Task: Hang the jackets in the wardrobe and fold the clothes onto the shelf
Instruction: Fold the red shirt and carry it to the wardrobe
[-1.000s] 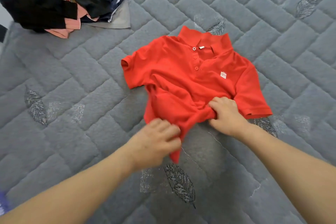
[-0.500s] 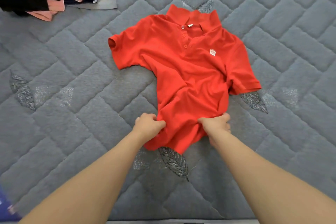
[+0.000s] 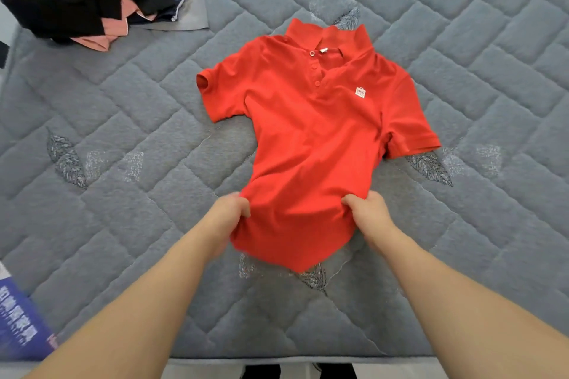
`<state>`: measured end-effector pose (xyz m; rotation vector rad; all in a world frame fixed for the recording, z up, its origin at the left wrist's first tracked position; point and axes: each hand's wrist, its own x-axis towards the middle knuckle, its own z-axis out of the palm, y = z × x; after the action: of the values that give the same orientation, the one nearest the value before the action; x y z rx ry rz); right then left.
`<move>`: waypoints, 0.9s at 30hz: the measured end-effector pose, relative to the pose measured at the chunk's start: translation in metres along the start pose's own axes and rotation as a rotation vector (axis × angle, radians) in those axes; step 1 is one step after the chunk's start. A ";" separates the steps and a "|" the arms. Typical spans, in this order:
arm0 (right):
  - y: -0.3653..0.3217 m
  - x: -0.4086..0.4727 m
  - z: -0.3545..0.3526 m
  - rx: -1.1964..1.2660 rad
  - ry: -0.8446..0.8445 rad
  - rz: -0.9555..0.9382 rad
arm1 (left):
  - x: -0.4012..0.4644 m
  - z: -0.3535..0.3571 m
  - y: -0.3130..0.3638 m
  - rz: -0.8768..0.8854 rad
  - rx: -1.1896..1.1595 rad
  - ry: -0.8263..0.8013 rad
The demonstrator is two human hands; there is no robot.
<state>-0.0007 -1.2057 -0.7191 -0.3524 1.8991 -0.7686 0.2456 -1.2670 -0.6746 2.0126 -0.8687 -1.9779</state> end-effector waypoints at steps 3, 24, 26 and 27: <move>0.001 -0.010 -0.007 -0.035 -0.199 -0.022 | 0.006 0.000 0.006 -0.009 -0.361 -0.015; -0.035 -0.006 0.016 -1.376 0.134 -0.373 | 0.059 -0.002 -0.024 0.004 0.020 0.095; -0.038 0.002 0.026 -1.504 0.009 -0.578 | 0.057 0.005 -0.021 -0.035 -0.006 -0.032; -0.038 0.007 0.031 -1.543 -0.091 -0.594 | 0.054 0.005 -0.020 -0.037 -0.015 -0.064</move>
<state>0.0200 -1.2490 -0.7085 -1.8755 1.9458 0.5531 0.2427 -1.2778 -0.7315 1.9817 -0.8335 -2.0726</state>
